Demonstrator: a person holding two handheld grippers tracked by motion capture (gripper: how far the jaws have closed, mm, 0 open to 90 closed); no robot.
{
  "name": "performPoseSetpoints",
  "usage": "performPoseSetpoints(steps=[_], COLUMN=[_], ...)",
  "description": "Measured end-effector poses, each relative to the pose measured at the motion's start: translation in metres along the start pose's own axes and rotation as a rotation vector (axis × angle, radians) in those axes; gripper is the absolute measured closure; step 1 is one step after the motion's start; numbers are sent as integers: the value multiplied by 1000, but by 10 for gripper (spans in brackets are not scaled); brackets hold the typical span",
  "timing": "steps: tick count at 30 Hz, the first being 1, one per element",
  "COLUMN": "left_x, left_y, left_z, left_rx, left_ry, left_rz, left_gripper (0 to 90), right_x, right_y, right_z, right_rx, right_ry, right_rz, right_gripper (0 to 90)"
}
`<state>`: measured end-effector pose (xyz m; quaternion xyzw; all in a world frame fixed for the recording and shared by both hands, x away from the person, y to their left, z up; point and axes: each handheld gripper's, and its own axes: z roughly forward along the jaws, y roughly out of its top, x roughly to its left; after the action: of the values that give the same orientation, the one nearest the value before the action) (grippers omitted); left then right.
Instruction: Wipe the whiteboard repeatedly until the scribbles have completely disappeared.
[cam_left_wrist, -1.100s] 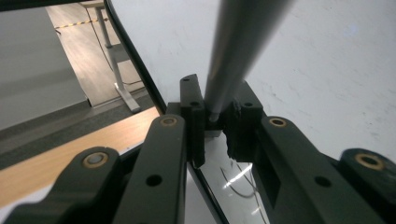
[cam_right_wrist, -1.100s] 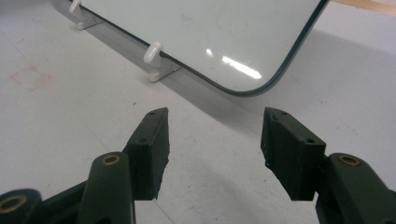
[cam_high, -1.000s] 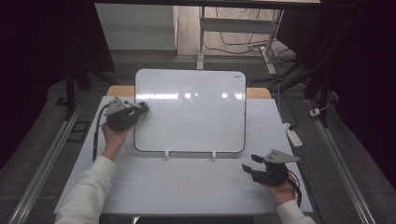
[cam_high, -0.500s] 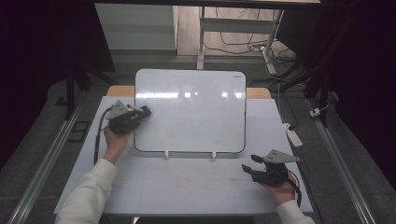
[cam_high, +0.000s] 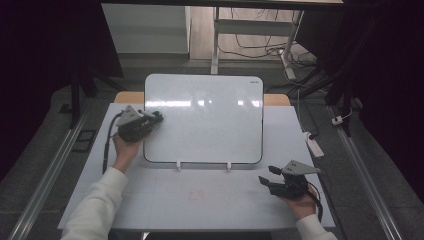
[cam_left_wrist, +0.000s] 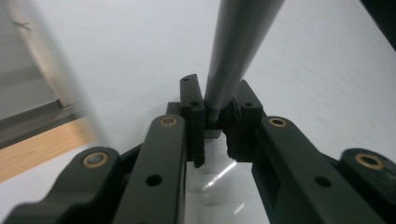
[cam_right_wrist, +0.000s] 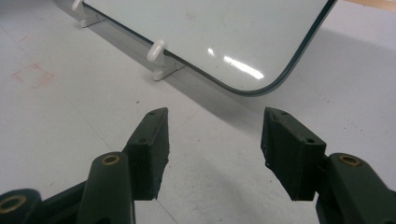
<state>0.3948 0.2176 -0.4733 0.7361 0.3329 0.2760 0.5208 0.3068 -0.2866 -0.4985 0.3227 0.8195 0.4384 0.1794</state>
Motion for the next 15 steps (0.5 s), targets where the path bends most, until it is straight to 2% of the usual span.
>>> performPoseSetpoints(steps=[1, 2, 5, 6, 7, 9, 10, 11, 12, 13, 14, 15], left_x=[1, 7, 37, 44, 45, 37, 29, 16, 7, -7, -13, -17], left_y=[2, 3, 5, 4, 3, -1, -4, -9, -11, -14, -14, -13], left_z=[-1, -4, -17, -20, -21, -18, -15, -10, -7, -2, -1, 0], left_rx=[3, -4, -41, -45, -47, -37, -31, -16, -4, 17, 27, 34], left_ry=[7, 33, 86, 85, 80, 56, 22, -27, -53, -81, -84, -67], left_rz=[13, 10, -103, -131, -140, -123, -115, -96, -78, -41, -15, 17], left_gripper=[781, 782, 781, 781, 782, 781, 782, 781, 781, 781, 782, 781], right_x=[0, 0, 0, 0, 0, 0, 0, 0, 0, 0, 0, 1], right_y=[0, 0, 0, 0, 0, 0, 0, 0, 0, 0, 0, 0], right_z=[0, 0, -1, -1, -1, -1, -1, 0, 0, 0, 0, 0], right_rx=[0, 0, -1, -2, -2, -2, -2, -1, 1, 1, 2, 3], right_ry=[0, -1, -2, -2, -1, -1, -1, 0, 0, 0, -1, -1], right_rz=[0, 3, 5, 4, 3, 2, 2, 3, 1, 1, 0, -1], right_gripper=[421, 422, 421, 421, 421, 421, 421, 421, 421, 421, 422, 421])
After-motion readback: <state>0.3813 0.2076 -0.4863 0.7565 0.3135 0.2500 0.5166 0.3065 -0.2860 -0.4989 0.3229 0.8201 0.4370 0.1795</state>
